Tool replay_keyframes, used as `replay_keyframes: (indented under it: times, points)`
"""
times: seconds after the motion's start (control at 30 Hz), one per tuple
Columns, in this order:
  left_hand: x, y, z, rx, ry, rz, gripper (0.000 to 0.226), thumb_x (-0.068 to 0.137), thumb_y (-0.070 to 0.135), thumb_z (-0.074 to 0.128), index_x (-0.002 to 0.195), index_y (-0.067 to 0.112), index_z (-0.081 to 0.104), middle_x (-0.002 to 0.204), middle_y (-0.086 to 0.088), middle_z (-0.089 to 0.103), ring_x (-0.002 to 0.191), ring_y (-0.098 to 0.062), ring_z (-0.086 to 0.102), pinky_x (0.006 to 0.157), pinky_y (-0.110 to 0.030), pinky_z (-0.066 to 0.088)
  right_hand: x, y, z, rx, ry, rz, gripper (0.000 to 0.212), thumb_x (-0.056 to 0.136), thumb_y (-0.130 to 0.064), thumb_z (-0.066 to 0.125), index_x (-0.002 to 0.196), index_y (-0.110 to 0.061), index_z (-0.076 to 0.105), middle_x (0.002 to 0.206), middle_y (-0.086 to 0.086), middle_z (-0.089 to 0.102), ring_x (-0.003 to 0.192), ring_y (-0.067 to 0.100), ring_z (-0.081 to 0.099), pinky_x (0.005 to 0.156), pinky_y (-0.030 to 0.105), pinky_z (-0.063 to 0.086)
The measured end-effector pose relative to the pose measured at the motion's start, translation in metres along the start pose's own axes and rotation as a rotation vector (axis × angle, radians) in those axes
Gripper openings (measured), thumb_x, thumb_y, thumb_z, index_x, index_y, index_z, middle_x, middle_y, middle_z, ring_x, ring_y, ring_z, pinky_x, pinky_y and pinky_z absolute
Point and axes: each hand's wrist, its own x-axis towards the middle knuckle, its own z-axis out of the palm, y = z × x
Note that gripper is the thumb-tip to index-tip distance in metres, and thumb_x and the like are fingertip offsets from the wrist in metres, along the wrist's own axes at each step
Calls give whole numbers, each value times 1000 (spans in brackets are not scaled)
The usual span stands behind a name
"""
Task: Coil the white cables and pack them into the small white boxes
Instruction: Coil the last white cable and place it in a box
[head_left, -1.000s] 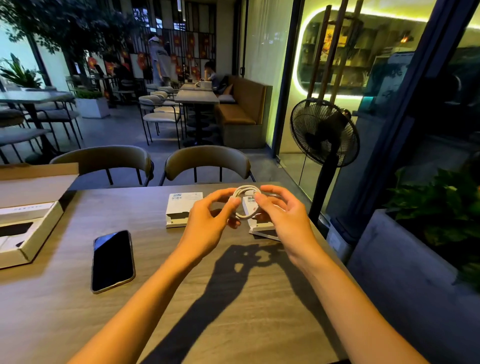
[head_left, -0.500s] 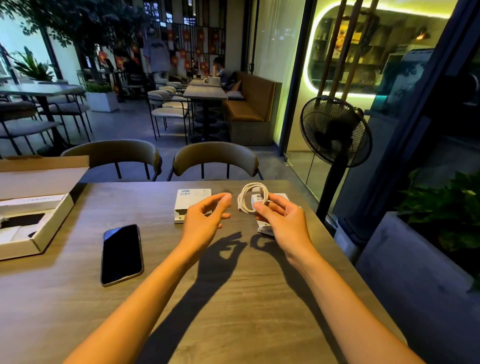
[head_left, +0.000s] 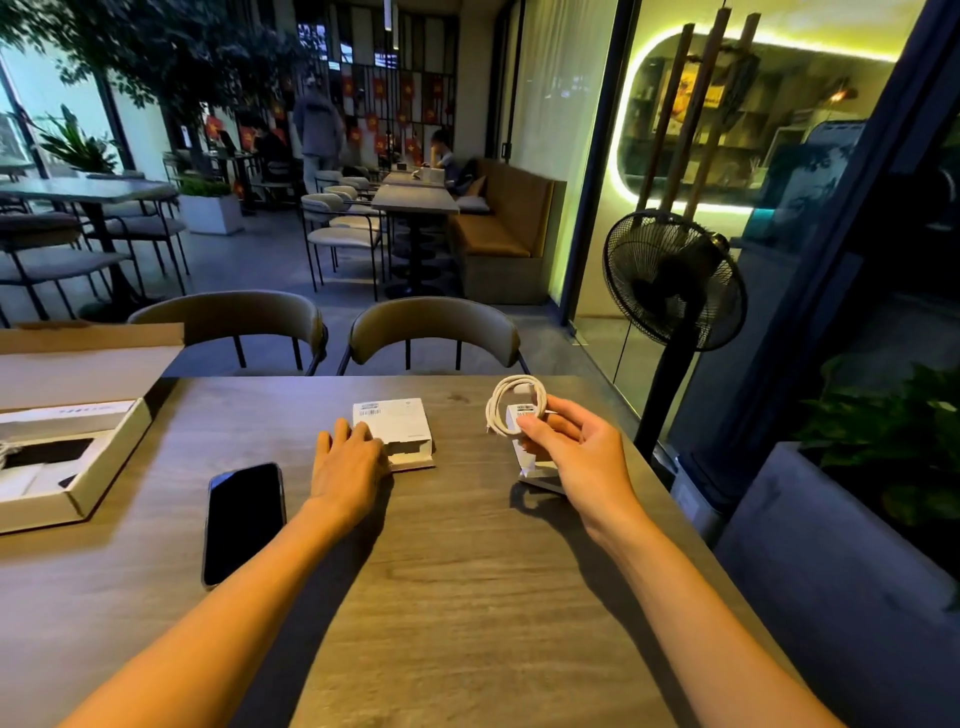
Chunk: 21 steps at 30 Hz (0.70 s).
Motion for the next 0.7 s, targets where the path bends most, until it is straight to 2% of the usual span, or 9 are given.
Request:
replay_keyframes:
  times: [0.07,0.13,0.23,0.33,0.43,0.53,0.63,0.7]
  points:
    - [-4,0,-8,-143,54,84,27,92,43,63,110,23,68,123,3,59,119,-22,41,93,-39,32,1,-6,-3,-12,12,-23,36,90,-18,77,125,-18,71,108,0,79,103,16,75,92,35,60]
    - [-5,-2,-21,-355,151,156,25,94,45,58,104,24,67,115,5,61,122,-20,41,93,-39,28,1,-12,-4,14,29,-51,33,90,-16,76,123,-17,71,105,0,79,98,14,76,86,28,61]
    - [-2,-6,-45,-595,261,226,31,94,51,49,107,26,63,105,10,57,110,-10,47,93,-37,32,3,-20,-6,97,67,-71,30,91,-11,74,121,-14,72,102,1,80,91,13,76,73,19,59]
    - [-2,-3,-68,-702,194,351,34,98,59,40,113,32,55,102,12,62,92,3,58,82,-22,47,5,-23,-2,96,137,-73,31,92,-14,75,123,-15,71,105,2,79,93,14,76,79,25,62]
    - [-7,11,-74,-714,125,408,24,96,60,37,113,45,45,106,14,59,93,9,57,78,-14,48,5,-17,1,-44,201,-73,36,91,-21,76,126,-21,71,110,-2,76,99,15,74,89,36,61]
    - [-12,26,-69,-695,74,451,16,96,57,37,109,50,43,113,16,56,98,11,55,78,-11,47,1,-6,1,-148,96,-30,41,86,-25,81,126,-28,70,113,-2,74,105,18,71,87,38,62]
    - [-15,39,-63,-651,60,489,21,95,52,38,113,43,44,118,7,59,103,2,54,77,-11,46,-5,-1,-3,-218,-58,-14,48,83,-23,84,128,-31,66,110,-4,72,101,14,70,70,22,59]
    - [-15,47,-61,-627,74,499,19,95,42,44,114,39,42,120,-1,62,106,-7,57,78,-13,45,-7,0,-9,-283,-129,-59,42,83,-20,84,122,-29,70,105,-4,73,97,12,72,70,20,58]
